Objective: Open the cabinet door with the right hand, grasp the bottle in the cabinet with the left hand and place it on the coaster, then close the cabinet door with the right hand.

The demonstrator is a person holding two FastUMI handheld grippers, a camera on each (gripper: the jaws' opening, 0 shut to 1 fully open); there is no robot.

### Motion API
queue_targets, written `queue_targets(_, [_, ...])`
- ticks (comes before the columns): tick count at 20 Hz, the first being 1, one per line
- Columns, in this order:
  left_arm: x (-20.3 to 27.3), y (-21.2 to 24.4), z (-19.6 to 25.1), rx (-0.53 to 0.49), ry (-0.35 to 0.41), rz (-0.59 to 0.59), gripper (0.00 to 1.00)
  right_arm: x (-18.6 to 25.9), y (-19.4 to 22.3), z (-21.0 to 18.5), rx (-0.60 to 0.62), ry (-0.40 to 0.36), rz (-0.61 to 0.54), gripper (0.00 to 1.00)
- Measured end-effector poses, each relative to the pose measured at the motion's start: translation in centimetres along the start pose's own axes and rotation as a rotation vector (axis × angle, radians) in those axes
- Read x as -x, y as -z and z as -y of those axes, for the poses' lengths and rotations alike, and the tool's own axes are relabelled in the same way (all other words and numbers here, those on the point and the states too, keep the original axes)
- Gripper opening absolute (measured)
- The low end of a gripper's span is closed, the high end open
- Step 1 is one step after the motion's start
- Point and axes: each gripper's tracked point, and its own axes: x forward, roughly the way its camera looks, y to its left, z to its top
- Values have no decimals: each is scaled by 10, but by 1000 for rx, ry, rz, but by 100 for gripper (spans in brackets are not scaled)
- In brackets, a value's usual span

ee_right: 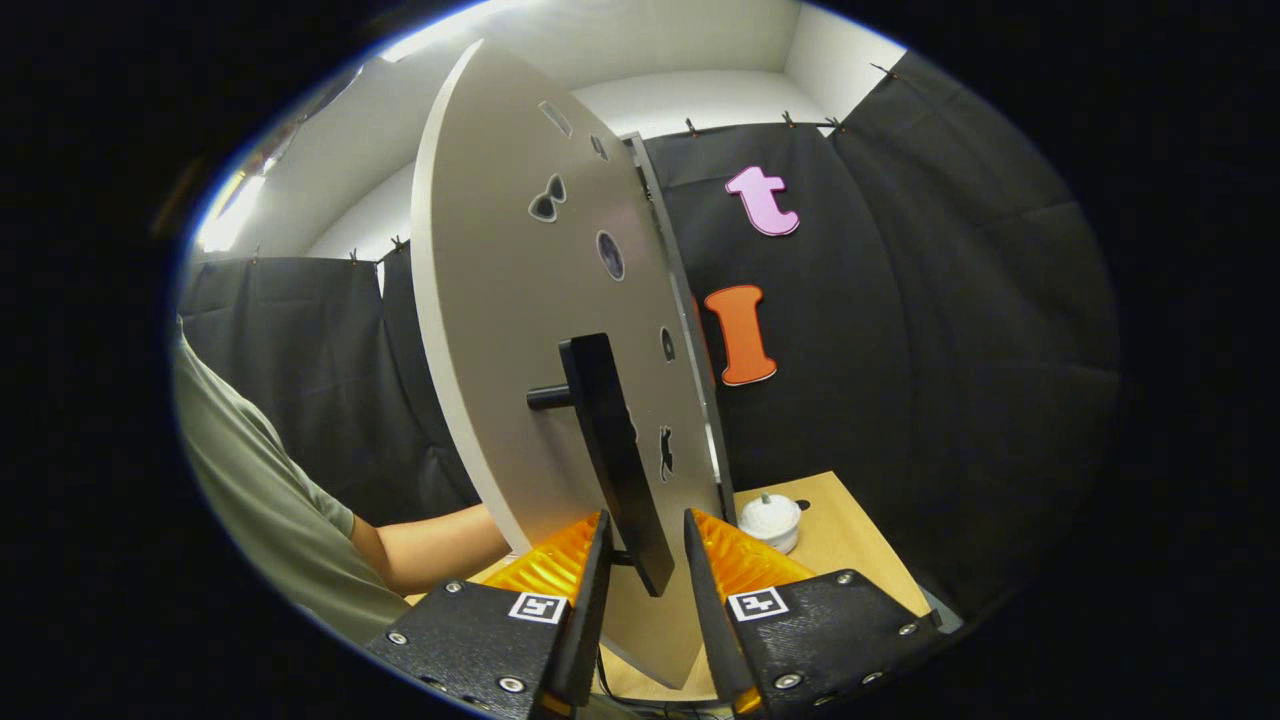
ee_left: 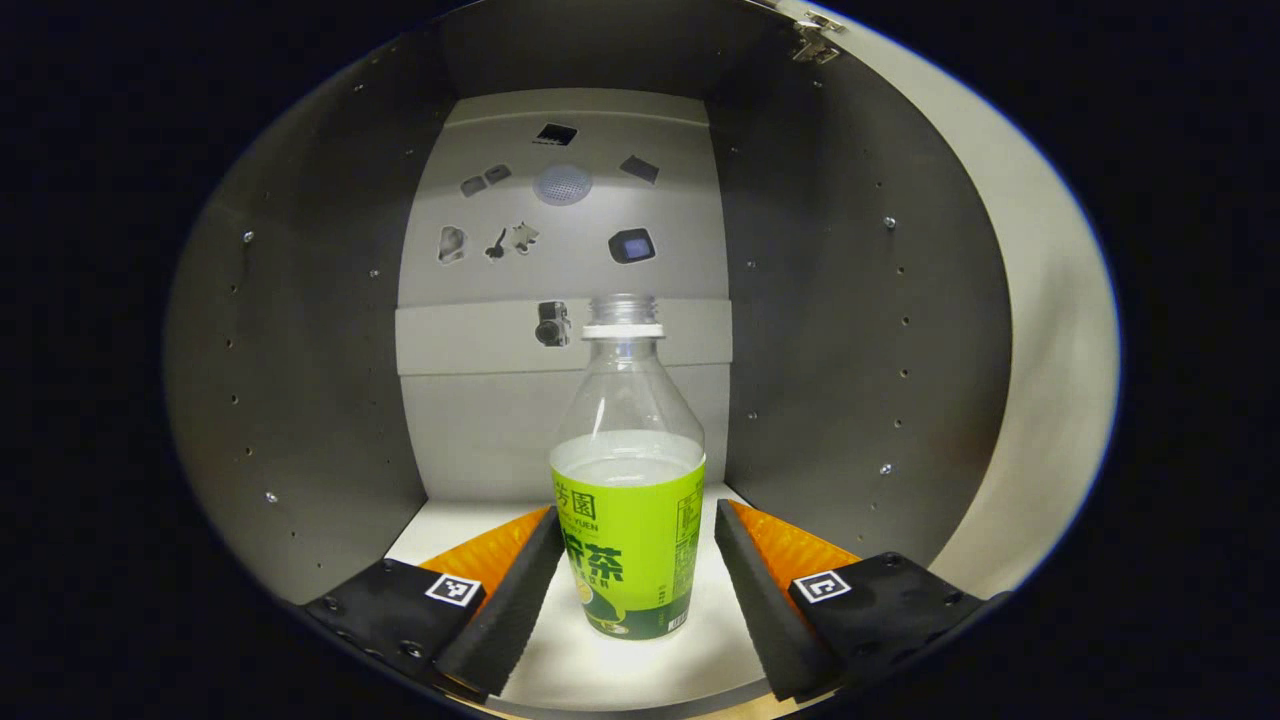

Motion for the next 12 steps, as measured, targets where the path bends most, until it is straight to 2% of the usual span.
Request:
queue_targets(1, [2,0,-1,8,-3,2,89,0,-1,1,2,8,5,40])
queue_targets(2, [2,-1,1,11,5,1,83,-1,-2,3,4,14,10,45])
queue_targets(3, [4,0,-1,17,1,1,83,-1,-2,5,8,18,13,45])
queue_targets(4, [6,-2,-2,25,5,0,81,-1,-3,6,15,21,17,51])
queue_targets(5, [9,-1,-3,32,8,1,80,-2,-3,8,24,22,18,46])
queue_targets(7, [19,-4,-9,46,9,3,78,-1,-3,10,37,15,15,46])
queue_targets(8, [25,-6,-10,56,15,6,78,0,-3,9,41,6,14,51])
queue_targets(9, [32,-8,-13,61,19,10,78,1,-2,9,45,-3,9,46])
queue_targets(10, [40,-9,-15,60,23,15,78,0,-2,8,48,-13,5,51])
queue_targets(11, [49,-10,-18,56,26,21,78,0,-1,7,52,-23,0,47])
queue_targets(12, [59,-11,-20,54,33,29,78,1,0,7,57,-37,-4,48])
